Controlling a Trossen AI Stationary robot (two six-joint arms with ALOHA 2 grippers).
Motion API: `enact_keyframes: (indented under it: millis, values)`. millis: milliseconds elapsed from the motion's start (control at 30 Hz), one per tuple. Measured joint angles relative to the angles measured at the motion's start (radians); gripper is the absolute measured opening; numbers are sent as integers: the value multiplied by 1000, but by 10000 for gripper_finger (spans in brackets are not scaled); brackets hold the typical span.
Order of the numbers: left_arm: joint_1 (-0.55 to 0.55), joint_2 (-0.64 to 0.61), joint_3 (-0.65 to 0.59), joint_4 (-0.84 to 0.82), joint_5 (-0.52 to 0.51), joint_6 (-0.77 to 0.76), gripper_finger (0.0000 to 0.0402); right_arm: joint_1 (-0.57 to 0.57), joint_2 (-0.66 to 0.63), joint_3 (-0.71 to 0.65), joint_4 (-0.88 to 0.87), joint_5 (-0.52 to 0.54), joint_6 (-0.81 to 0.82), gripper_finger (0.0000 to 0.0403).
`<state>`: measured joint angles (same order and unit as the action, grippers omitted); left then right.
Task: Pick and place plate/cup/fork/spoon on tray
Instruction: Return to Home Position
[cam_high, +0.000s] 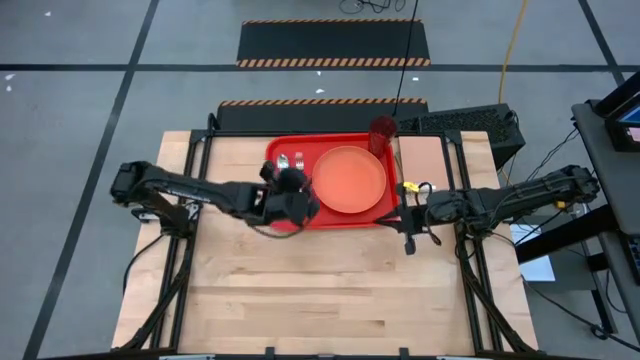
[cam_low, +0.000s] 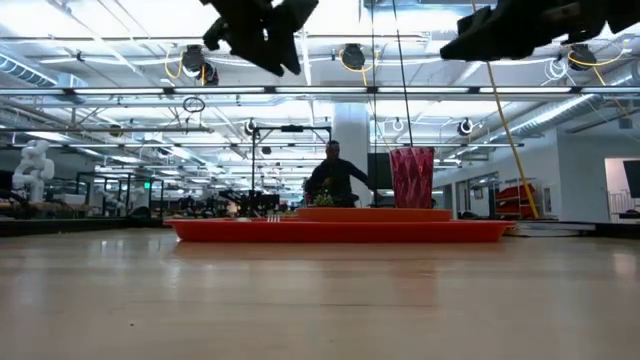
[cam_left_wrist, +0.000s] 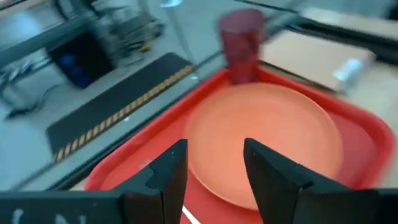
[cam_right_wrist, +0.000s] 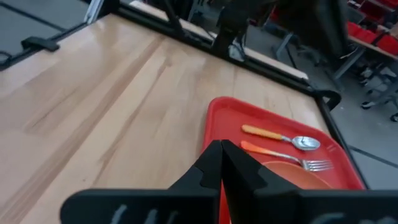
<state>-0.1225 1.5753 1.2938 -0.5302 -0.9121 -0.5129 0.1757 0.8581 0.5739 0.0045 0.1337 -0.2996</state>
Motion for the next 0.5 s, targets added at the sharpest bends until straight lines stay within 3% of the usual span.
enact_keyframes:
  millis: [233,500]
  values:
    - [-47,0,-28,12,30,194,145,-56,0,0,54,-1,44,0]
    - [-15,0,-104,21,175,235,64,-77,0,0,55,-4,103,0]
